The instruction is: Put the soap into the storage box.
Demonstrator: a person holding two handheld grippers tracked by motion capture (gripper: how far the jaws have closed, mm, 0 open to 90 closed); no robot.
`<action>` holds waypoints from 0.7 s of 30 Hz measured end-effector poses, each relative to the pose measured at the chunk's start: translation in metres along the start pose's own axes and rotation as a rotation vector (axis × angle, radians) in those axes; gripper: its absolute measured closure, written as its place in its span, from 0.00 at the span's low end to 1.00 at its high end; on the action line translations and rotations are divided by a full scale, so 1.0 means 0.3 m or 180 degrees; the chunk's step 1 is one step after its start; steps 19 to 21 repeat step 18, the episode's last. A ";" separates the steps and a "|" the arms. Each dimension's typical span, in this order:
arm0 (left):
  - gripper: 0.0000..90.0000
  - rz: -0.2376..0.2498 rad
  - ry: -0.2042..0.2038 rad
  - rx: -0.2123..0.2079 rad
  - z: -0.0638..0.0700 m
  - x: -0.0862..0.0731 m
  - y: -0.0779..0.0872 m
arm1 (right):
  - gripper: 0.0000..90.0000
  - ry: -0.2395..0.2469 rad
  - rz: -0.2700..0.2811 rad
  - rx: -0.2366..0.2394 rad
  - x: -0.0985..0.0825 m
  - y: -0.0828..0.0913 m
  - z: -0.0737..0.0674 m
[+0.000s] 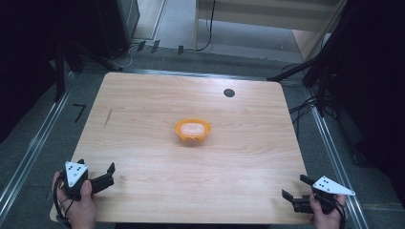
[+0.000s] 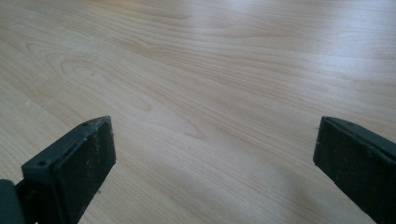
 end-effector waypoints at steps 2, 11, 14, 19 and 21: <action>0.00 0.0005 -0.0002 0.0004 0.001 0.000 -0.001 | 0.00 0.0022 -0.0006 0.0014 0.000 0.001 -0.003; 0.00 -0.0031 -0.0078 -0.0002 0.011 0.000 -0.002 | 0.00 0.0033 0.0094 -0.0015 -0.004 0.007 -0.004; 0.00 -0.0042 -0.0115 -0.0001 0.013 0.000 -0.003 | 0.00 0.0004 0.0118 -0.0005 -0.004 0.010 0.001; 0.00 -0.0049 -0.0091 -0.0022 0.011 0.001 -0.005 | 0.00 0.0002 0.0104 -0.0003 -0.004 0.008 0.000; 0.00 -0.0049 -0.0091 -0.0022 0.011 0.001 -0.005 | 0.00 0.0002 0.0104 -0.0003 -0.004 0.008 0.000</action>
Point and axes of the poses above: each handheld gripper's, and its own axes: y roughly backward along the jaws, x roughly out of its top, z roughly to its right, the point moved 1 cm from there along -y, roughly forward along the jaws, and after that the axes turned 7 degrees about -z, right-handed, at the moved point
